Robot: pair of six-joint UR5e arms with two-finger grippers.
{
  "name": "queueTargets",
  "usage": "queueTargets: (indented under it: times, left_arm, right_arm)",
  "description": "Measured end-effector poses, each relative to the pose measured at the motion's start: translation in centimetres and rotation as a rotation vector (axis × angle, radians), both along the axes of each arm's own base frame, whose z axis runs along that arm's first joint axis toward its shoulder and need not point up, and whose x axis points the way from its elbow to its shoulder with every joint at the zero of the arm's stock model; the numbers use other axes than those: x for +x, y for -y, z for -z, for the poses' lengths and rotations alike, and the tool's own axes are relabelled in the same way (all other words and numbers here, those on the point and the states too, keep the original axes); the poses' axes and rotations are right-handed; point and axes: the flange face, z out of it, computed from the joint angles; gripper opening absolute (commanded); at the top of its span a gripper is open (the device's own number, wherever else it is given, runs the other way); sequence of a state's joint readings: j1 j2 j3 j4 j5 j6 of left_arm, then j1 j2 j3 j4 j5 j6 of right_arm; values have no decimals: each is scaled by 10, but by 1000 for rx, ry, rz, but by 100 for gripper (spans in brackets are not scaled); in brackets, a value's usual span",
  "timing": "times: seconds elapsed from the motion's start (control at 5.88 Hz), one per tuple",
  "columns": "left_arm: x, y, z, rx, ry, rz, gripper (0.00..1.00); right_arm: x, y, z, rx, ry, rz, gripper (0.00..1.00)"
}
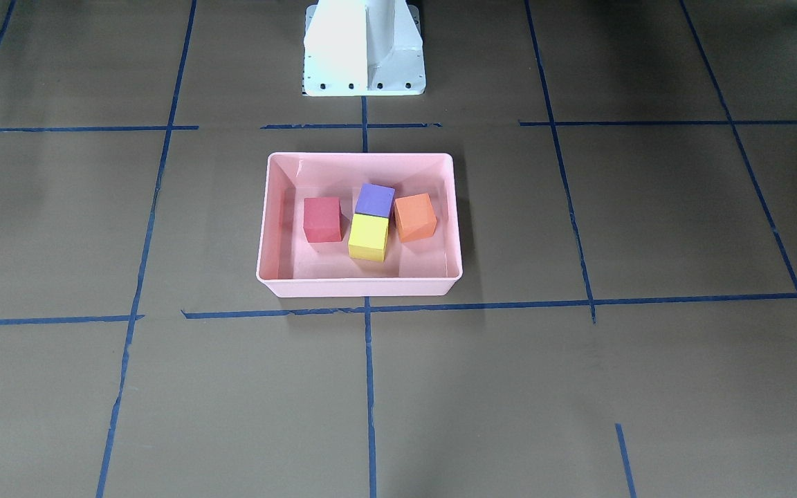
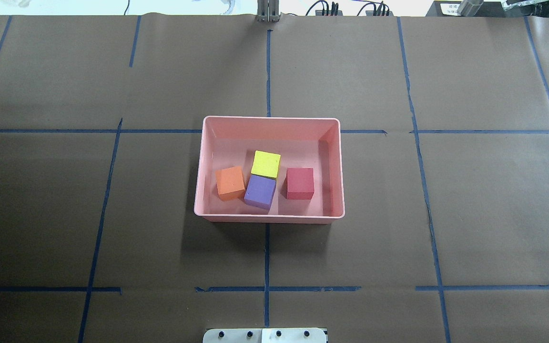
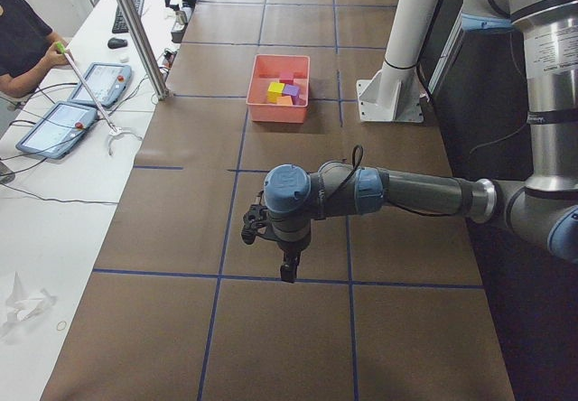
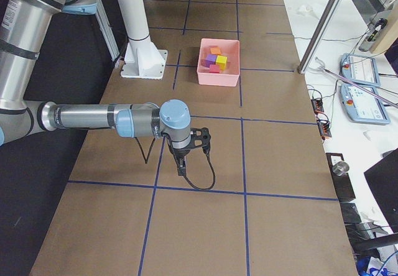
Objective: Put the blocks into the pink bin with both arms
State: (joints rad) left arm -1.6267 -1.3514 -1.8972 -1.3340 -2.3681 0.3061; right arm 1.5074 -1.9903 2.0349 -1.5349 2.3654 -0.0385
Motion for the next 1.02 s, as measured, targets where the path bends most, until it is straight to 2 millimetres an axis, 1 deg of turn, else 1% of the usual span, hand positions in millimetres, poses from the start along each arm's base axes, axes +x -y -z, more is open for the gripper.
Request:
queueTargets:
  times: [0.51,0.85,1.02]
  left_arm:
    - [0,3,2,4,3,0,100]
    - [1,5,6,12,4,-2,100]
    - [0,-1,0,-5,7,-1,100]
  right_arm:
    - [-1,9,1,3,3,-2,100]
    - [-1,10,0,7,-1,1,100]
    - [-1,10,-2,4,-4,1,100]
